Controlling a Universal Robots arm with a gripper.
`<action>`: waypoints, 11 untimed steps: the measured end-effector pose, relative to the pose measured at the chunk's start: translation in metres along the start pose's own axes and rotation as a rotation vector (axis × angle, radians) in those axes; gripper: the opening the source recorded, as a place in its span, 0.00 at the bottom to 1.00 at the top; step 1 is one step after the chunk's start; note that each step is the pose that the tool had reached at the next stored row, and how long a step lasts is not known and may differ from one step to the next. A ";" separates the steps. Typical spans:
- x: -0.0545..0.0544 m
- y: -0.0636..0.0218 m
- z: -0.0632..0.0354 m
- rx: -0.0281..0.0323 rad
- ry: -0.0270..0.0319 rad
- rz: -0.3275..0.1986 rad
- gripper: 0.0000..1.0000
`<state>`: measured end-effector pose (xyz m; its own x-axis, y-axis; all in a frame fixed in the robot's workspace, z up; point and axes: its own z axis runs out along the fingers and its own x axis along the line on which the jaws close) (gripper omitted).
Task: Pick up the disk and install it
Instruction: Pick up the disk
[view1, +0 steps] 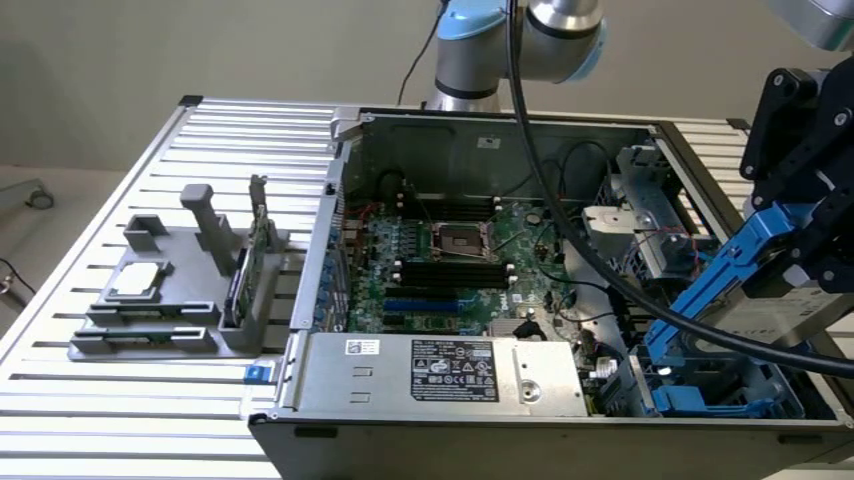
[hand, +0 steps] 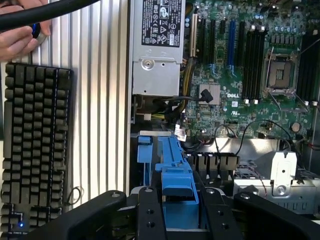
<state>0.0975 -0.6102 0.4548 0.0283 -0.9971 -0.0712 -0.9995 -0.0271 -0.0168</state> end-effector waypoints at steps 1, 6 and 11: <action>0.000 0.0000 0.0000 0.0000 0.0000 0.000 0.33; 0.000 0.0000 -0.0001 -0.0002 0.0001 -0.003 0.33; 0.000 0.0000 -0.0001 -0.0004 0.0001 -0.006 0.33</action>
<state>0.0975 -0.6102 0.4549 0.0340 -0.9969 -0.0710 -0.9993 -0.0329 -0.0168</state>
